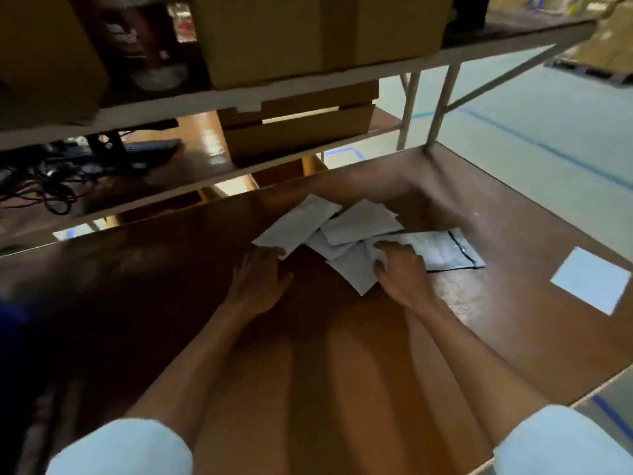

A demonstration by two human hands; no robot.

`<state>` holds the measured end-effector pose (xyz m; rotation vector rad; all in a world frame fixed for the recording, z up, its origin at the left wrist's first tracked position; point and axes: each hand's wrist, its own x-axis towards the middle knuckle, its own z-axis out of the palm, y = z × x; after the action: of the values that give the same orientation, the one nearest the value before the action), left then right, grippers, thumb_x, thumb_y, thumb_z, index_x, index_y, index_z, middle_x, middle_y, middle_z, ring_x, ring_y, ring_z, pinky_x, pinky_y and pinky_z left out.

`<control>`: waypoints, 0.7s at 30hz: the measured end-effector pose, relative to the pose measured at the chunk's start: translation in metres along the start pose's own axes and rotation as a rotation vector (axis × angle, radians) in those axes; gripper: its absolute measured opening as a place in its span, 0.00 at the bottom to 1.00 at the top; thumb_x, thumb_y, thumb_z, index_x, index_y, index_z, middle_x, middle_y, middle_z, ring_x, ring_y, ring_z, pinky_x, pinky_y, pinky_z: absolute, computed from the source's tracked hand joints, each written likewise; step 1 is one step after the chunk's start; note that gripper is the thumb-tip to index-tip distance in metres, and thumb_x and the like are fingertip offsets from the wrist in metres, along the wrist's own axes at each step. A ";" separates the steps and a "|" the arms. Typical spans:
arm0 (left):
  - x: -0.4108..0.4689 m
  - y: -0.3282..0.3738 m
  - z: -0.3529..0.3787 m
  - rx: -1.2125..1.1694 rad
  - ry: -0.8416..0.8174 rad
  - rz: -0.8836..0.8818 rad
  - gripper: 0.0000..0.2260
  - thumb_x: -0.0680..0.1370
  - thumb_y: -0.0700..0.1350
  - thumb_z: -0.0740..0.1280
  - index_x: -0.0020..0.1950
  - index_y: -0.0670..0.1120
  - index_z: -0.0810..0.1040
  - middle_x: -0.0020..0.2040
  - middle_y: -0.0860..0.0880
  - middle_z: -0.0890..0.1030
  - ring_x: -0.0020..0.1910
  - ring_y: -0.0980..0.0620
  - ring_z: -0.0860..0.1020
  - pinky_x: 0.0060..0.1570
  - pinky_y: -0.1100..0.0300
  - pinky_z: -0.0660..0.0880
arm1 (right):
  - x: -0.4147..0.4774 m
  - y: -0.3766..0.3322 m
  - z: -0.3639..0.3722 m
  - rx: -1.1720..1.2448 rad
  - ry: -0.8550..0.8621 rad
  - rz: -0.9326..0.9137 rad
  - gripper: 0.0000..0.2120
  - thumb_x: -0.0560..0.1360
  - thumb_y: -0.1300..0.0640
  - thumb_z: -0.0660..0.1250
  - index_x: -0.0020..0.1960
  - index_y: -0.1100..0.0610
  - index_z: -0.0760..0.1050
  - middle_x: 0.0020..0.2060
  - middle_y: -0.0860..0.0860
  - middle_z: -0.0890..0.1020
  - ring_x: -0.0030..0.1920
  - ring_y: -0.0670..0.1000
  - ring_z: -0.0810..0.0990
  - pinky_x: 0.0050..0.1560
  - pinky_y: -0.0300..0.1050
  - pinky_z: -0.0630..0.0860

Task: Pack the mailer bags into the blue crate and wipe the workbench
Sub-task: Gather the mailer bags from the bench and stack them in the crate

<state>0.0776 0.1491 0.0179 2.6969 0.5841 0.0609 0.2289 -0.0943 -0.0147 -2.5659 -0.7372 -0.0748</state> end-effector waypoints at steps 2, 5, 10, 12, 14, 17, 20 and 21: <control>0.031 0.010 0.010 -0.015 0.002 0.015 0.26 0.80 0.56 0.68 0.75 0.51 0.68 0.75 0.46 0.68 0.75 0.39 0.65 0.72 0.36 0.64 | 0.020 0.006 0.004 -0.025 -0.022 -0.019 0.22 0.79 0.49 0.64 0.72 0.53 0.71 0.69 0.56 0.76 0.67 0.62 0.73 0.63 0.61 0.71; 0.076 0.010 0.026 0.020 -0.032 0.006 0.31 0.78 0.60 0.68 0.78 0.52 0.63 0.78 0.45 0.64 0.77 0.39 0.62 0.73 0.37 0.61 | 0.058 0.006 0.015 -0.066 -0.072 -0.043 0.28 0.78 0.39 0.59 0.76 0.48 0.65 0.75 0.53 0.68 0.74 0.63 0.64 0.70 0.64 0.63; 0.123 -0.001 0.040 0.145 -0.172 -0.075 0.38 0.78 0.69 0.59 0.82 0.61 0.45 0.84 0.49 0.45 0.81 0.36 0.46 0.75 0.31 0.51 | 0.116 0.008 0.041 -0.158 -0.294 -0.011 0.38 0.70 0.21 0.44 0.77 0.31 0.47 0.81 0.50 0.49 0.79 0.67 0.44 0.71 0.78 0.46; 0.129 -0.009 0.045 0.199 -0.245 -0.076 0.38 0.78 0.72 0.55 0.82 0.62 0.42 0.84 0.50 0.42 0.81 0.35 0.44 0.76 0.31 0.48 | 0.126 0.014 0.050 -0.173 -0.360 0.052 0.37 0.68 0.18 0.41 0.75 0.26 0.43 0.81 0.47 0.44 0.78 0.68 0.39 0.69 0.80 0.41; 0.126 -0.016 0.049 0.228 -0.267 -0.059 0.38 0.77 0.74 0.52 0.82 0.63 0.43 0.84 0.51 0.43 0.81 0.36 0.47 0.75 0.32 0.50 | 0.123 0.018 0.057 -0.186 -0.381 0.080 0.38 0.65 0.16 0.38 0.73 0.24 0.42 0.81 0.44 0.42 0.78 0.69 0.38 0.67 0.81 0.42; 0.114 -0.026 0.048 0.304 -0.280 -0.006 0.35 0.76 0.73 0.44 0.82 0.63 0.46 0.84 0.51 0.46 0.81 0.35 0.51 0.73 0.29 0.55 | 0.110 0.013 0.066 -0.201 -0.327 0.001 0.42 0.62 0.16 0.32 0.74 0.25 0.42 0.81 0.46 0.44 0.79 0.68 0.42 0.70 0.78 0.46; 0.091 -0.038 0.041 0.384 -0.270 0.072 0.26 0.81 0.56 0.51 0.79 0.62 0.47 0.83 0.49 0.49 0.79 0.33 0.54 0.69 0.27 0.61 | 0.083 0.000 0.067 -0.205 -0.323 -0.053 0.38 0.66 0.17 0.35 0.74 0.25 0.43 0.82 0.48 0.46 0.79 0.67 0.43 0.73 0.72 0.42; 0.079 -0.041 0.037 0.401 -0.269 0.075 0.26 0.82 0.52 0.54 0.78 0.62 0.47 0.82 0.48 0.51 0.78 0.32 0.56 0.67 0.27 0.63 | 0.073 -0.006 0.067 -0.204 -0.334 -0.067 0.37 0.67 0.18 0.36 0.74 0.26 0.44 0.82 0.47 0.46 0.79 0.67 0.42 0.74 0.70 0.41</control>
<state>0.1386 0.2028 -0.0351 3.0364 0.4505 -0.4376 0.2834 -0.0238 -0.0585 -2.7829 -0.9831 0.2774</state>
